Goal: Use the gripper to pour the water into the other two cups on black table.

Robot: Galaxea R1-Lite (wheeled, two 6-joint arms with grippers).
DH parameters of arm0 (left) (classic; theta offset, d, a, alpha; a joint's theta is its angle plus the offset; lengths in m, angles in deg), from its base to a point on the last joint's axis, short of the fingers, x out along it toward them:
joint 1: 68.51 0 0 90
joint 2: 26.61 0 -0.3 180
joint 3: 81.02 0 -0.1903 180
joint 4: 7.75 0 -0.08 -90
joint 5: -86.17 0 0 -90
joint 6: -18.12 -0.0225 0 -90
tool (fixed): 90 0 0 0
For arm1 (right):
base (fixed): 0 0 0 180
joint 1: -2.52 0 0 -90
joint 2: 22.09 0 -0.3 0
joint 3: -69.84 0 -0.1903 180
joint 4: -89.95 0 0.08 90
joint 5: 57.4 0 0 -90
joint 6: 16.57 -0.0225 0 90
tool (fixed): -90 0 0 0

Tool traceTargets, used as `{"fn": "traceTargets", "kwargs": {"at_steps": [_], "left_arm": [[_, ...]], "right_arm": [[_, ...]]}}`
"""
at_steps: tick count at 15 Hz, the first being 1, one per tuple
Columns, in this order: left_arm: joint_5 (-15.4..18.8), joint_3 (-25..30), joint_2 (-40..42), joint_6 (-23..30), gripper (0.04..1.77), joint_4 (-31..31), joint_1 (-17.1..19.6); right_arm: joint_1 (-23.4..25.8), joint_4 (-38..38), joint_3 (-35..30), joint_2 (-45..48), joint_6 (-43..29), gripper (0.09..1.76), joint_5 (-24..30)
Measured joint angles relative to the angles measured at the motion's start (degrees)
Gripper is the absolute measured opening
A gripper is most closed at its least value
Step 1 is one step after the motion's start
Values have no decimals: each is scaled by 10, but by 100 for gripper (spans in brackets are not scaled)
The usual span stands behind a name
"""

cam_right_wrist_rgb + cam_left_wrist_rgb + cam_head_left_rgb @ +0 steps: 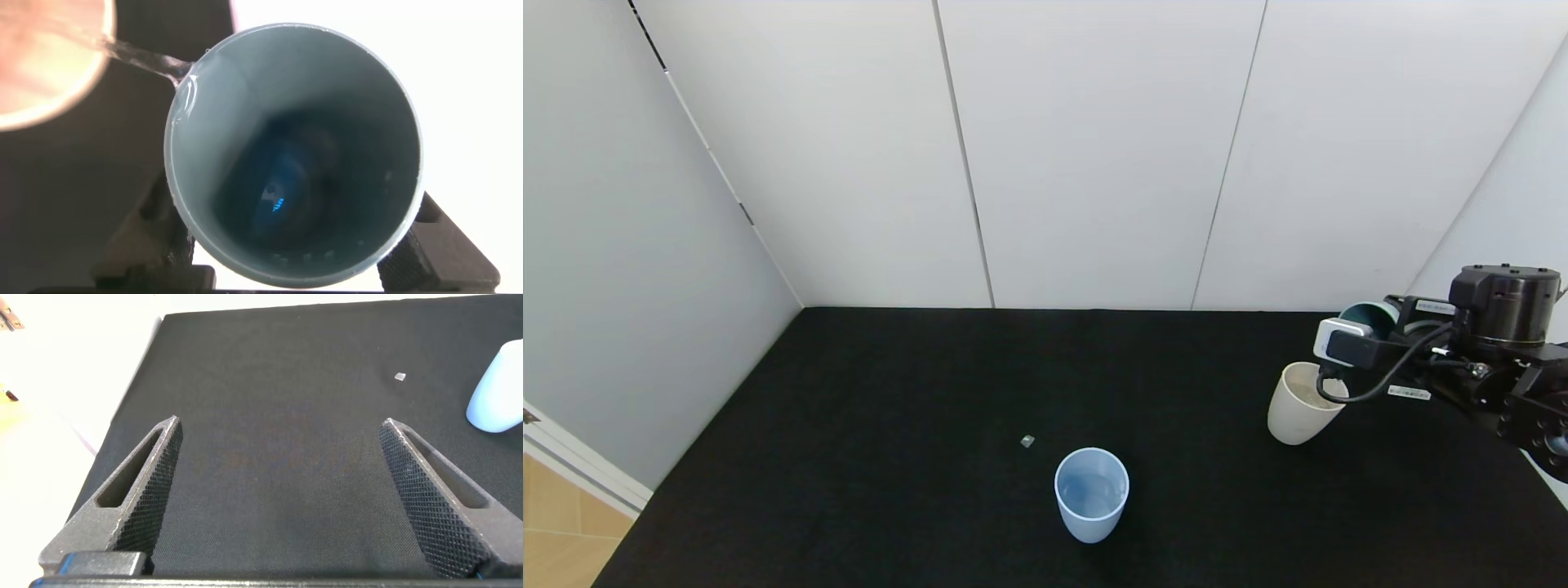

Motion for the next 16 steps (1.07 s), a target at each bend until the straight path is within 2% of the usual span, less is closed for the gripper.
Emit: {"fn": "traceTargets", "kwargs": {"at_steps": [6, 11, 13, 16], "left_arm": [[0, 0, 0, 0, 172, 0, 0], [0, 0, 0, 0, 172, 0, 0], [0, 0, 0, 0, 172, 0, 0], [0, 0, 0, 0, 172, 0, 0]], "right_arm": [[-26, 43, -7, 28, -177, 120, 0], [-48, 79, -5, 82, -291, 120, 4], [-77, 126, -5, 108, -358, 120, 4], [-147, 187, -2, 146, -479, 120, 3]]}}
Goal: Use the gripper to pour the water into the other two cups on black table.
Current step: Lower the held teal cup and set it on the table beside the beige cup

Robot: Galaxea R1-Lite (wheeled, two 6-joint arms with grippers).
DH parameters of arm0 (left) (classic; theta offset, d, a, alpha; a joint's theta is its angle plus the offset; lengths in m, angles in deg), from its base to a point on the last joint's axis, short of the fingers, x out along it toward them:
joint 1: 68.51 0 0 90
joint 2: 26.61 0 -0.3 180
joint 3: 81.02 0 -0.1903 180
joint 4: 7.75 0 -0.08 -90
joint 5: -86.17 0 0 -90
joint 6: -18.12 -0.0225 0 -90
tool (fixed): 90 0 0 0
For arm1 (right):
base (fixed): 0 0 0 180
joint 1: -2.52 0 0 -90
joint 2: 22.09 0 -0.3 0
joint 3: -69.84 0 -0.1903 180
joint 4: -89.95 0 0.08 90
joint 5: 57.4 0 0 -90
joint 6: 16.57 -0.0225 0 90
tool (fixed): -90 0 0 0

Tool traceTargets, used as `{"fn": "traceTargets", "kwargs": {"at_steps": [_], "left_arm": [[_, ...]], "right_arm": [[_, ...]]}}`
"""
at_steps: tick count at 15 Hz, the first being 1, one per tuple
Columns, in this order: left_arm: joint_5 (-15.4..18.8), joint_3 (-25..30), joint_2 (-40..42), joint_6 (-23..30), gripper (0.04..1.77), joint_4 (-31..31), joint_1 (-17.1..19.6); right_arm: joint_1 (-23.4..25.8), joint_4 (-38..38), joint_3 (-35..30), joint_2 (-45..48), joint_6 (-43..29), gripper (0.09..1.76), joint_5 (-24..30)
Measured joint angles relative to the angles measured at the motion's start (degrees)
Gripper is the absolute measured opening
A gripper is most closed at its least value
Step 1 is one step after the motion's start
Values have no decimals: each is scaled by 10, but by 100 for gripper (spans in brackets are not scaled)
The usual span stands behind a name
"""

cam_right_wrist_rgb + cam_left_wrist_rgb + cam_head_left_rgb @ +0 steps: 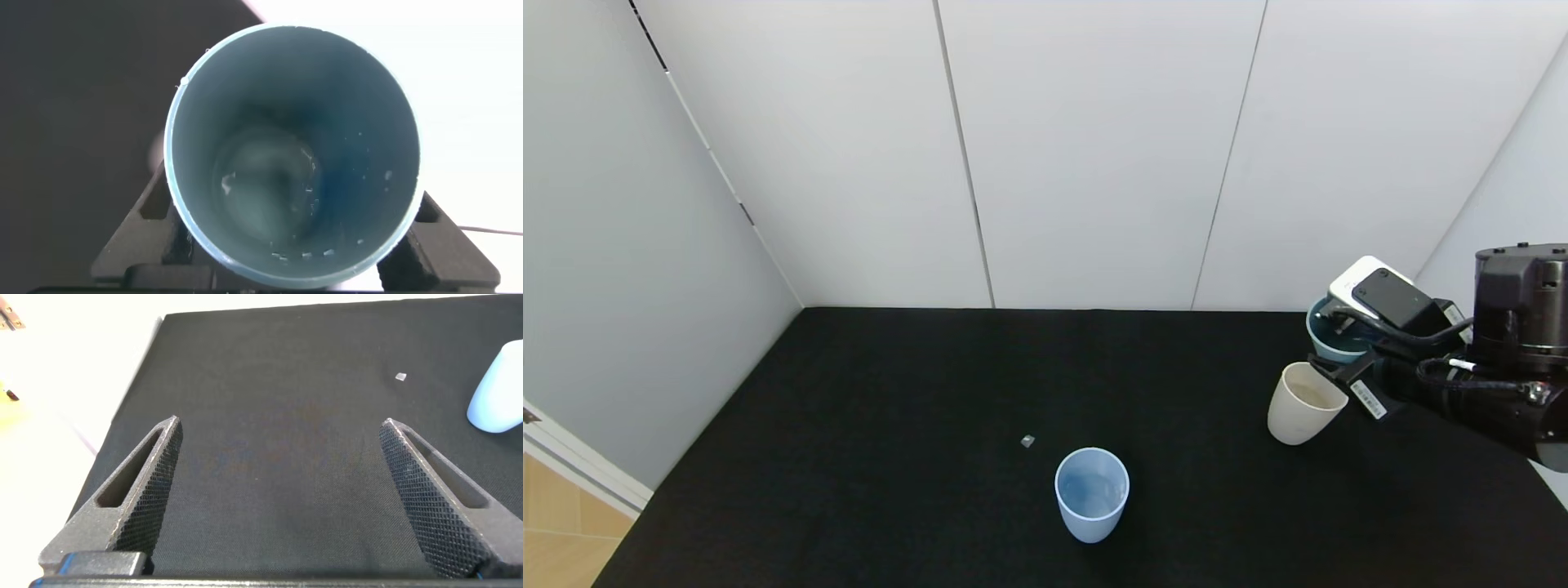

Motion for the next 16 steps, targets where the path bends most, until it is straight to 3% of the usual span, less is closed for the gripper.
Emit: {"fn": "traceTargets", "kwargs": {"at_steps": [5, 9, 16], "left_arm": [[0, 0, 0, 0, 172, 0, 0], [0, 0, 0, 0, 172, 0, 0], [0, 0, 0, 0, 172, 0, 0]], "right_arm": [[-104, 3, -33, 10, -163, 120, -4], [-145, -34, -55, -30, -254, 120, -6], [-149, -299, -144, -143, -281, 120, 23]]}}
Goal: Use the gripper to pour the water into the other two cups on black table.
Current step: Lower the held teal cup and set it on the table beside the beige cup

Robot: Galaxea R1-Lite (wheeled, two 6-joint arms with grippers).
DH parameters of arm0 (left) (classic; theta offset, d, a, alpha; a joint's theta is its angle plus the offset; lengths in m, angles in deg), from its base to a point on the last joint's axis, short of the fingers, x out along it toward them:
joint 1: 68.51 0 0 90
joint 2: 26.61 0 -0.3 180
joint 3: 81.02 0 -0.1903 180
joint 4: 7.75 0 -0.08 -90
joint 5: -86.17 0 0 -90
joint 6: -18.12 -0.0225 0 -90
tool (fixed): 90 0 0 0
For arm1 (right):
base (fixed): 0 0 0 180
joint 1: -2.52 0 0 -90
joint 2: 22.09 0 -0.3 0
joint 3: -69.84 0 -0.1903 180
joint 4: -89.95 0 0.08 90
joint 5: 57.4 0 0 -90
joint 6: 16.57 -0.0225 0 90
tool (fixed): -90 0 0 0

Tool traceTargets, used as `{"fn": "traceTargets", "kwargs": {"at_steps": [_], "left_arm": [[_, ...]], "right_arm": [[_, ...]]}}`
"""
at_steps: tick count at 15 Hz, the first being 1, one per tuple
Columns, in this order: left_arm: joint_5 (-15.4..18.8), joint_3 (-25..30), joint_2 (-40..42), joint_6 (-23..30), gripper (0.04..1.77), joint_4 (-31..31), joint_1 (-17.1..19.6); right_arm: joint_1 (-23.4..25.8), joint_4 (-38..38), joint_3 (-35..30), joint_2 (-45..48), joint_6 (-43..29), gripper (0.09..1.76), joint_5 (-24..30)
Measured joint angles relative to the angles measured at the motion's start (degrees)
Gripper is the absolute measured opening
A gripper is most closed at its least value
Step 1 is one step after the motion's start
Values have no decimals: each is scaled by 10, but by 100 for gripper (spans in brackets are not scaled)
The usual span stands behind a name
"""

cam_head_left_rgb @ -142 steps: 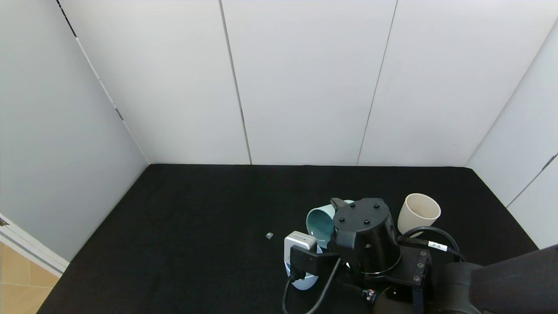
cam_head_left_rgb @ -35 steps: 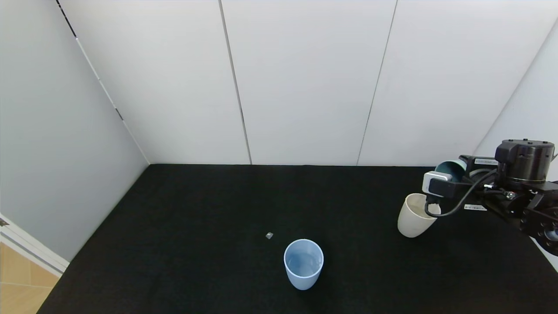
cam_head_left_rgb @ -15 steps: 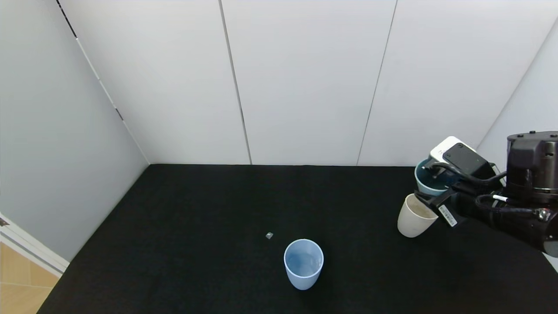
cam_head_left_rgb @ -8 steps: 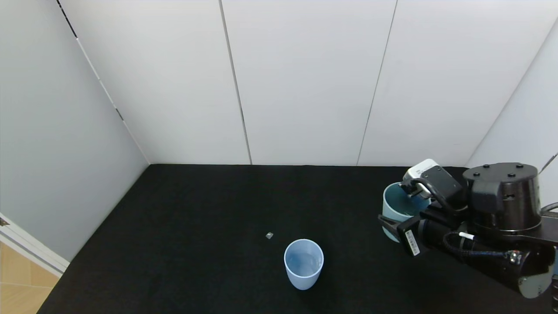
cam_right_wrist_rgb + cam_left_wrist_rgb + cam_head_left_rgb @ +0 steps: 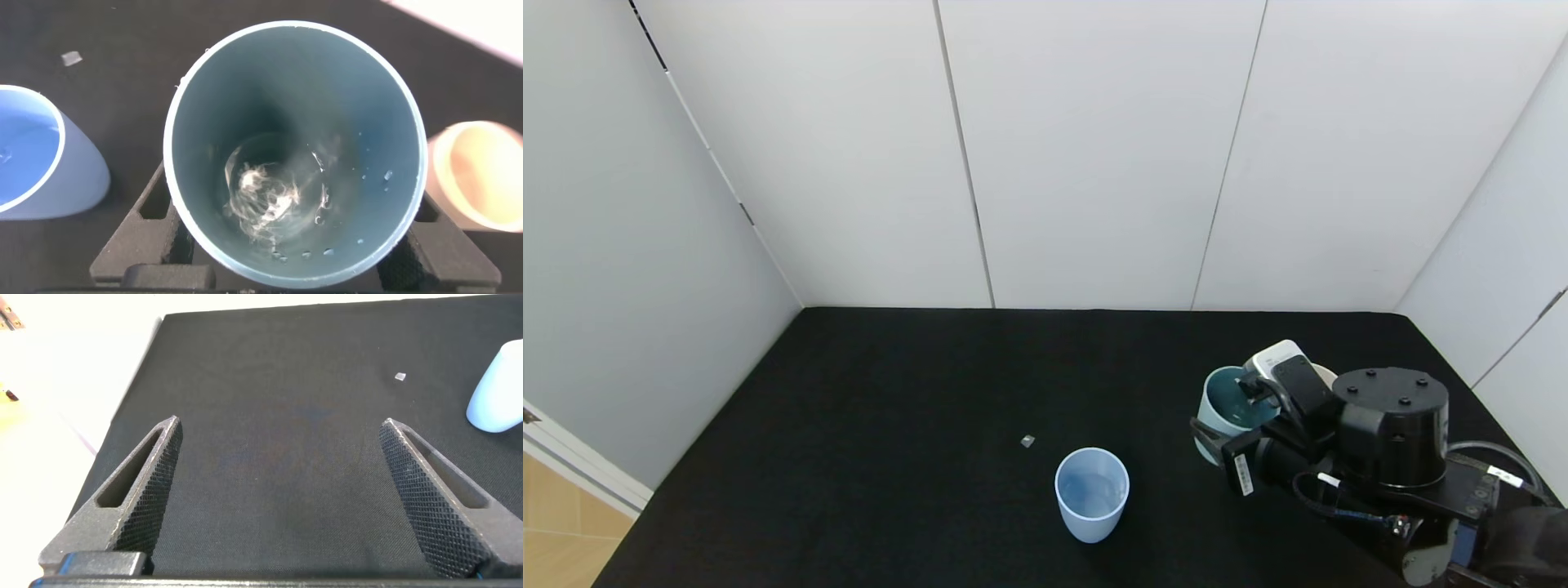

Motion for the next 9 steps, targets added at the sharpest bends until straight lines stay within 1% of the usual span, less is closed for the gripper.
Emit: {"fn": "traceTargets", "kwargs": {"at_steps": [1, 9], "left_arm": [[0, 0, 0, 0, 172, 0, 0], [0, 0, 0, 0, 172, 0, 0]], "right_arm": [[2, -21, -8, -19, -15, 120, 10], [13, -39, -18, -85, -43, 120, 23]]}}
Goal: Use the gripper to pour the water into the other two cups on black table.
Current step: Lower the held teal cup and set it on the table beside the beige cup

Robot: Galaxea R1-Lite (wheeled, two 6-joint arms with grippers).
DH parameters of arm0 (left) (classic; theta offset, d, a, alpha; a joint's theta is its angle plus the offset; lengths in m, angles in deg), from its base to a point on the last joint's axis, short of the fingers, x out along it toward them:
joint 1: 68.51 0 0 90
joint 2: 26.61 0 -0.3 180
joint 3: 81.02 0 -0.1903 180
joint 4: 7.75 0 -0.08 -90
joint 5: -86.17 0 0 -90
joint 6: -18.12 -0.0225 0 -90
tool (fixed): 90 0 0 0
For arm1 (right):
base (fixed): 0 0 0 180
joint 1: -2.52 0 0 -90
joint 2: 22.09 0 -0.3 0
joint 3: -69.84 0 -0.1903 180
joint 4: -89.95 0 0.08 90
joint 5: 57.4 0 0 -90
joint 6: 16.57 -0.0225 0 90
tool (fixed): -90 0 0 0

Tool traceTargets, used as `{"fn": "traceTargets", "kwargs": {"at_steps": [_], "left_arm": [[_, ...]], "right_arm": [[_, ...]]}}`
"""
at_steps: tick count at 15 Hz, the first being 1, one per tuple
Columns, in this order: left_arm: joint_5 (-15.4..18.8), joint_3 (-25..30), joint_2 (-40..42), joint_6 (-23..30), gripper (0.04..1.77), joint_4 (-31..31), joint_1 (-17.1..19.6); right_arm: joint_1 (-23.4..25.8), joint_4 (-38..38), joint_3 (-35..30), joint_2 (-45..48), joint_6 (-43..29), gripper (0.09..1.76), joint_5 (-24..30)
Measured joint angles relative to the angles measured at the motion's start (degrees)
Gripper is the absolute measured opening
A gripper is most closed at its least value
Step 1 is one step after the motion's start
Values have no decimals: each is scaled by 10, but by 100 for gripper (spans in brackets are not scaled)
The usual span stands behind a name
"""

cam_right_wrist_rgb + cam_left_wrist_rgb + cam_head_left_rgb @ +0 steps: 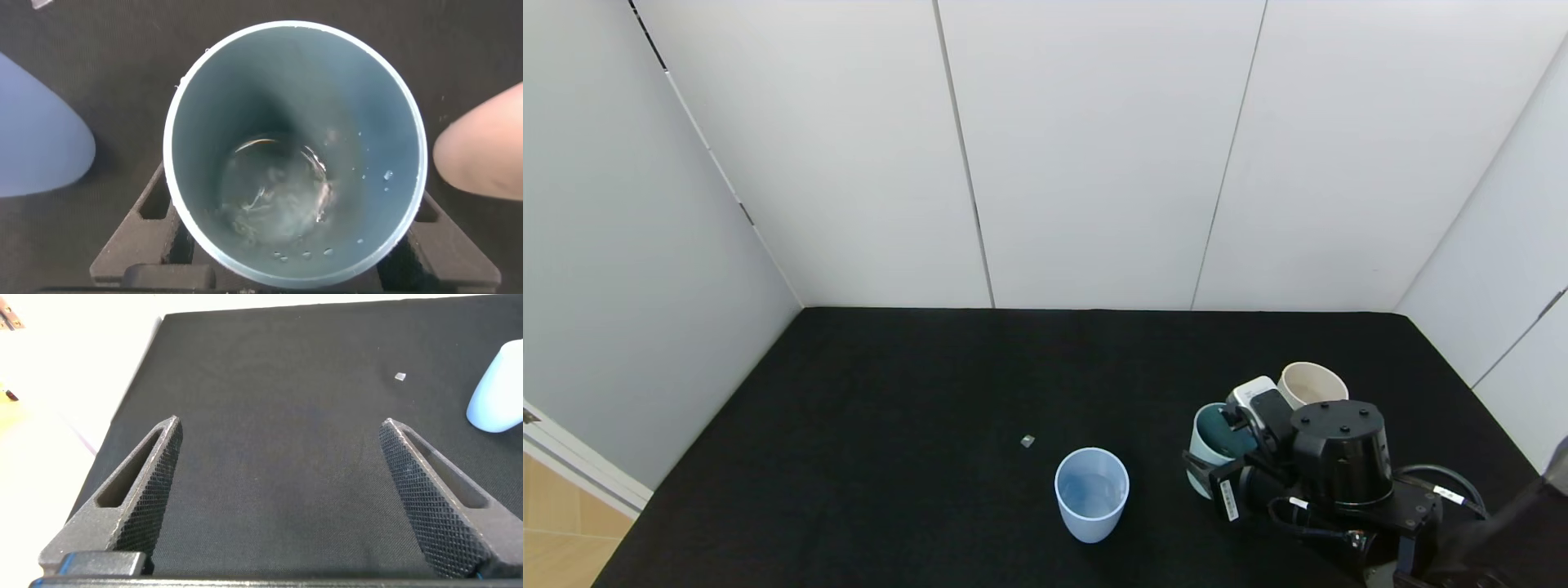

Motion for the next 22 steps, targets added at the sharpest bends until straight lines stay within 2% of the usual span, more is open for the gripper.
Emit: {"fn": "traceTargets", "kwargs": {"at_steps": [19, 22], "left_arm": [[0, 0, 0, 0, 172, 0, 0], [0, 0, 0, 0, 172, 0, 0]], "right_arm": [[-10, -27, -1, -54, 0, 120, 0], [-9, -28, -2, -54, 0, 137, 0]]}}
